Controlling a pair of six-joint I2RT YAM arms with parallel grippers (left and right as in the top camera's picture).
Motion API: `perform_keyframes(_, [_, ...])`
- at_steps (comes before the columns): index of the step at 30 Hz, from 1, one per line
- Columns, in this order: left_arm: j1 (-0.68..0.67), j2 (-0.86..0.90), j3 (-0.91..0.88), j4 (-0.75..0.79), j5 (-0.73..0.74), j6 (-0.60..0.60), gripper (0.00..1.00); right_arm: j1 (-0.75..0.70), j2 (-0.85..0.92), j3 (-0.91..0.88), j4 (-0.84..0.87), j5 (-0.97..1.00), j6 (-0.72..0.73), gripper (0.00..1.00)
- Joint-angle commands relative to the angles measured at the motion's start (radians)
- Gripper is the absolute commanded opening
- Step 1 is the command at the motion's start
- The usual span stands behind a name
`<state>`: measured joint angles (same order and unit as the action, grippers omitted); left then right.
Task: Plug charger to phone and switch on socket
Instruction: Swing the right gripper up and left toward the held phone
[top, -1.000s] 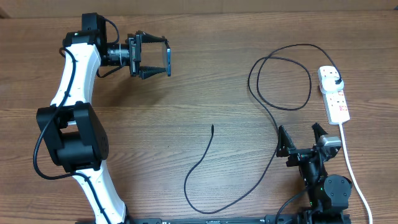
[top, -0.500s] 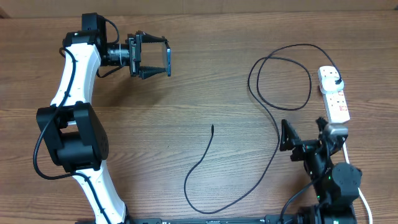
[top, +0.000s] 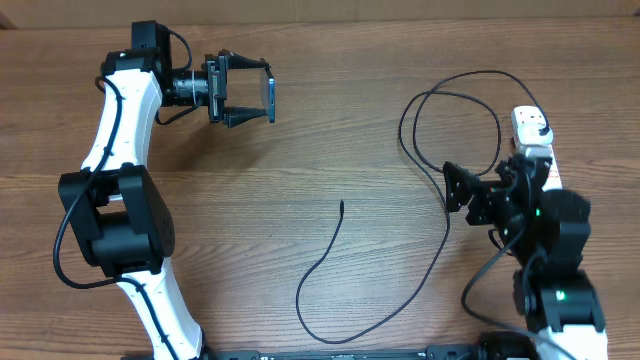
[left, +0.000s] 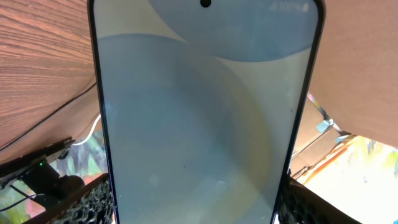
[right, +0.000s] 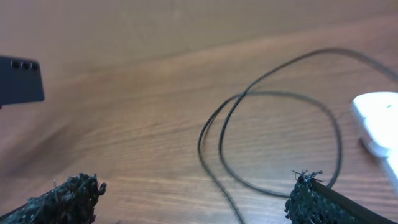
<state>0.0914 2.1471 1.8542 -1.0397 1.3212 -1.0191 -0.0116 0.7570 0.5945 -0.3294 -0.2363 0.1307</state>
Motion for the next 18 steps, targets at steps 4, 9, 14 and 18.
perform_keyframes(4, [-0.007, -0.018, 0.034, 0.003, 0.024, -0.010, 0.04, 0.005, 0.129, 0.121, 0.006, -0.191, 0.004, 1.00])
perform_keyframes(9, [-0.007, -0.018, 0.034, 0.003, -0.025, -0.015, 0.04, 0.006, 0.201, 0.121, 0.100, -0.302, 0.040, 1.00])
perform_keyframes(14, [-0.008, -0.018, 0.034, 0.003, -0.109, -0.056, 0.04, 0.006, 0.268, 0.121, 0.188, -0.433, 0.165, 1.00])
perform_keyframes(18, [-0.020, -0.018, 0.034, 0.003, -0.198, -0.119, 0.04, 0.006, 0.341, 0.121, 0.297, -0.439, 0.331, 1.00])
